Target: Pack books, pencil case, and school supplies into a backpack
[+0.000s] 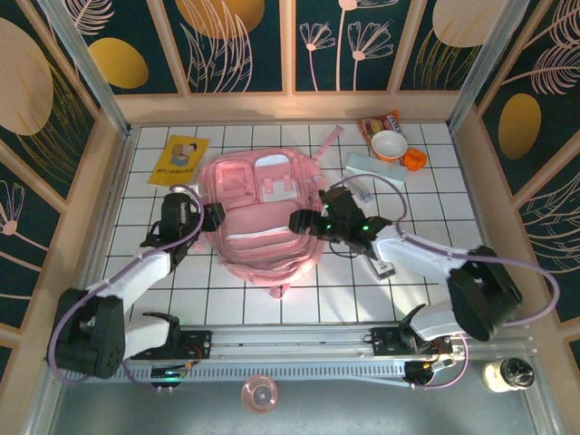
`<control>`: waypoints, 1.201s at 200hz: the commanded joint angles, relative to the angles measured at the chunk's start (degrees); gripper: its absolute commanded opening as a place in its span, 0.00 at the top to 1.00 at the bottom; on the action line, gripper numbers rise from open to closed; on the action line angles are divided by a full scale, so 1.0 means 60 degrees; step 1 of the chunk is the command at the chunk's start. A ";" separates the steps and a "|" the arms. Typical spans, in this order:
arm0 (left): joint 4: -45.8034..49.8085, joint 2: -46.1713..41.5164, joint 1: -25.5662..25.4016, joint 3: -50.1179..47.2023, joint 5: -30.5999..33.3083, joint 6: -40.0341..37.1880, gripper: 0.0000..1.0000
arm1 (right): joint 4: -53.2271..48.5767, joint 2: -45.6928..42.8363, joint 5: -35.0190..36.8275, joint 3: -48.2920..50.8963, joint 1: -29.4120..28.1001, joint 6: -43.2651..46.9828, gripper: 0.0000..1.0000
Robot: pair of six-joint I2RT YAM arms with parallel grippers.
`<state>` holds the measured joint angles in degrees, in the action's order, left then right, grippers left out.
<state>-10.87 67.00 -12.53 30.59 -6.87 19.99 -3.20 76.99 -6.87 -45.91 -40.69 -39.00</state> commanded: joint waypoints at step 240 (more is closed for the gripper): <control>0.2488 0.3020 -0.3789 0.2181 -0.3455 -1.0588 0.29 | 0.2687 -0.2578 -0.0407 0.2693 0.1932 0.0037 0.13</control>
<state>2.81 85.97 -34.52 44.16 -22.90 -42.46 10.61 61.04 -8.69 -30.94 -29.19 -38.52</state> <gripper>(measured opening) 0.708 0.868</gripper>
